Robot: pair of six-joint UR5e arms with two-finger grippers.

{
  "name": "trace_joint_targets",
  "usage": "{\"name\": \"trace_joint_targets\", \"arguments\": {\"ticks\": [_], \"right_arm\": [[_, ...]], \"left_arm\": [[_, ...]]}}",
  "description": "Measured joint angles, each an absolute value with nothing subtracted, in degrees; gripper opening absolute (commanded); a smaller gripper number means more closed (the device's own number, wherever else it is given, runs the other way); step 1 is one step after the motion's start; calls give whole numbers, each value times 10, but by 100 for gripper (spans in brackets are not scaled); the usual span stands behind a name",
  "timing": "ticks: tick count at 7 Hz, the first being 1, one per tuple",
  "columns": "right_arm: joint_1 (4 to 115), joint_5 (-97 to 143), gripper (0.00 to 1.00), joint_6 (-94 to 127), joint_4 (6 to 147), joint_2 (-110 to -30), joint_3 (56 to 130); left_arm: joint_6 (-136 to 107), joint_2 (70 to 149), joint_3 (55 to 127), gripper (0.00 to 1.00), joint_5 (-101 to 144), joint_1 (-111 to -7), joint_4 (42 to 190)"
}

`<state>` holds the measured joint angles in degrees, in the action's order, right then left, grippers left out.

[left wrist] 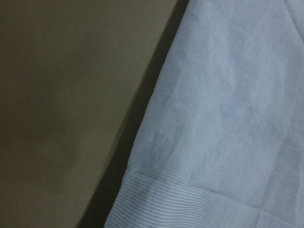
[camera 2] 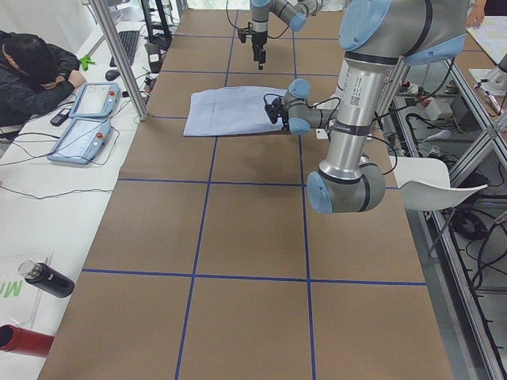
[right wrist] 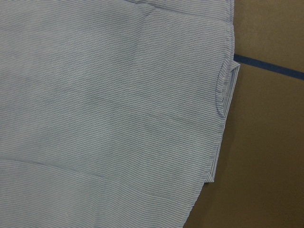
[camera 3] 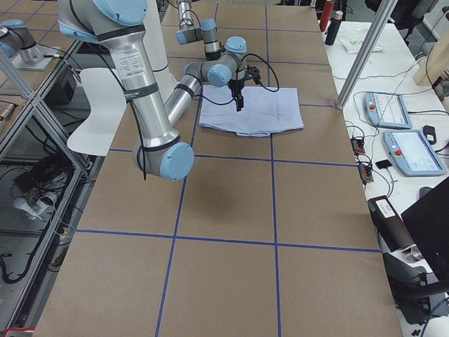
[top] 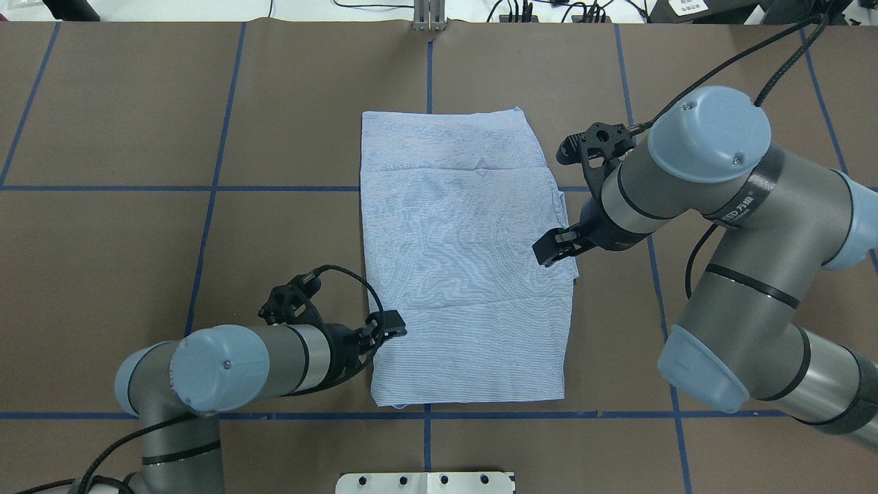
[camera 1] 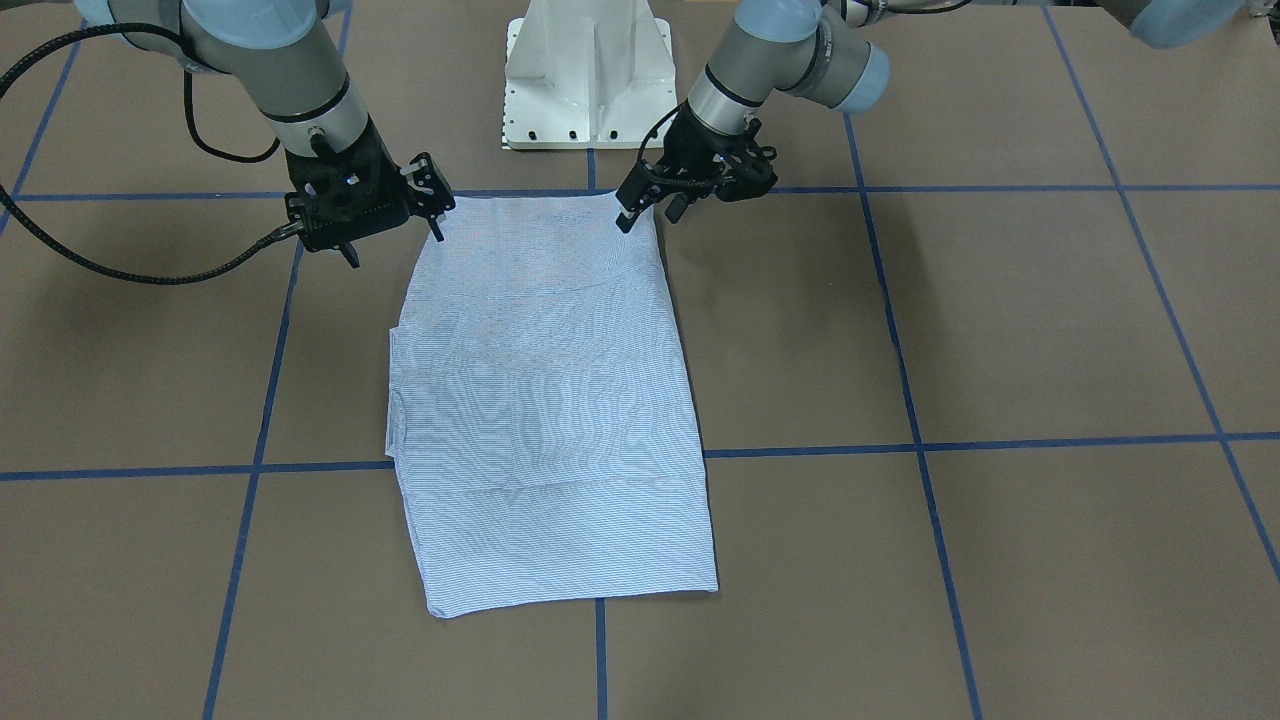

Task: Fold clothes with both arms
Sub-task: 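Move the left gripper to the shirt's near corner while the right presses the far side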

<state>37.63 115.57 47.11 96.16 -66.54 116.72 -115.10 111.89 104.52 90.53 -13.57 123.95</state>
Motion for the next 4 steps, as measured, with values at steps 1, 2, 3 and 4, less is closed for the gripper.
{"name": "trace_joint_targets", "arguments": {"ticks": [1,2,3,4], "right_arm": [[376,1158,100,474,962,-665,1169],[376,1159,100,478,962,-665,1169],[376,1159,100,482,962,-664,1170],[375,1159,100,484,962,-664,1169]], "left_arm": [[-1155,1118,1047,96,900,-120,1225],[-1156,1118,1048,79,898,-112,1218],[-1159,1120,1048,59,898,-108,1216],[-1163,1121,1048,38,898,-107,1215]]}}
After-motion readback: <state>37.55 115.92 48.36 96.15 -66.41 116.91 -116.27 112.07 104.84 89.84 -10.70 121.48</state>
